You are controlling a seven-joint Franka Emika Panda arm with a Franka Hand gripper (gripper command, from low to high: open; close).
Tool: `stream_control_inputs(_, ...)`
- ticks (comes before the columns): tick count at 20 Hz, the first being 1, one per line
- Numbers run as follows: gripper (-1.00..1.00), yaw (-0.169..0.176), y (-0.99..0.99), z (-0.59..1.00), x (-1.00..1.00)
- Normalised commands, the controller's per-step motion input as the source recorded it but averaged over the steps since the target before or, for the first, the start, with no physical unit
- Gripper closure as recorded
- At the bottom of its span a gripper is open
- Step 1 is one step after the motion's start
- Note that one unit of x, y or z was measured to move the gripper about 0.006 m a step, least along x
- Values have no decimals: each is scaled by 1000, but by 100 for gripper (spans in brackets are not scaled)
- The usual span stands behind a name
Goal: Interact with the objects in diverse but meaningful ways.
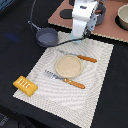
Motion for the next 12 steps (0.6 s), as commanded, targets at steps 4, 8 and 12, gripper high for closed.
stream_control_inputs(4,-100,0,59,295,43)
stream_control_inputs(8,-100,0,122,992,0)
stream_control_inputs(12,-100,0,-49,1000,0)
